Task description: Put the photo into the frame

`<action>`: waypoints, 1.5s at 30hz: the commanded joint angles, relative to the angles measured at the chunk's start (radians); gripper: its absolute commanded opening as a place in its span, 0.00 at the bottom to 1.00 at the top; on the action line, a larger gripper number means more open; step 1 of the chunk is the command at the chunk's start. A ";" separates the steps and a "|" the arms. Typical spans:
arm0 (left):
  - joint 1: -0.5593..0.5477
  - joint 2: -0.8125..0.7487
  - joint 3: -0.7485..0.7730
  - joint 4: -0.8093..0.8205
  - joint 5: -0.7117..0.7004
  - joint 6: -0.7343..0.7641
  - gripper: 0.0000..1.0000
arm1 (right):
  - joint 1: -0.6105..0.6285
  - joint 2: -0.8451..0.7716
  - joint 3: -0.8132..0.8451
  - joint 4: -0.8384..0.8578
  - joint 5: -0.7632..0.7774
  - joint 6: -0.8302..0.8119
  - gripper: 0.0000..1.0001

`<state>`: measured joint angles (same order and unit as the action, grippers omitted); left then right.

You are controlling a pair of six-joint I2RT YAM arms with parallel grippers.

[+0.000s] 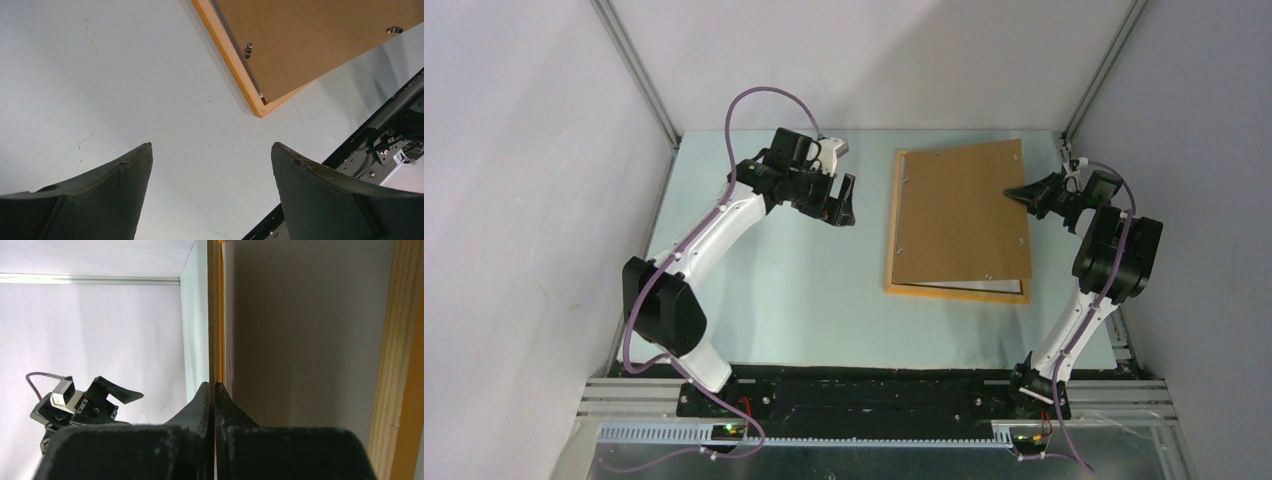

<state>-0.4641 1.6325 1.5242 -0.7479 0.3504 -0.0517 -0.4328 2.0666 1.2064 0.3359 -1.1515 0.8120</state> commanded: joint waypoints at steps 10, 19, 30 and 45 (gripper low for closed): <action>0.005 -0.048 -0.016 0.020 -0.001 0.026 0.93 | 0.026 0.023 0.062 0.086 -0.045 0.059 0.00; 0.005 -0.050 -0.021 0.022 -0.001 0.029 0.93 | 0.028 0.031 0.074 0.085 -0.048 0.059 0.00; 0.005 -0.053 -0.025 0.022 0.001 0.029 0.93 | 0.029 0.031 0.081 0.059 -0.055 0.036 0.00; 0.005 -0.053 -0.029 0.022 -0.001 0.031 0.93 | 0.029 0.033 0.091 0.020 -0.064 0.004 0.00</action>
<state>-0.4641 1.6268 1.5009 -0.7437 0.3504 -0.0437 -0.4076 2.1025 1.2457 0.3500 -1.1515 0.8066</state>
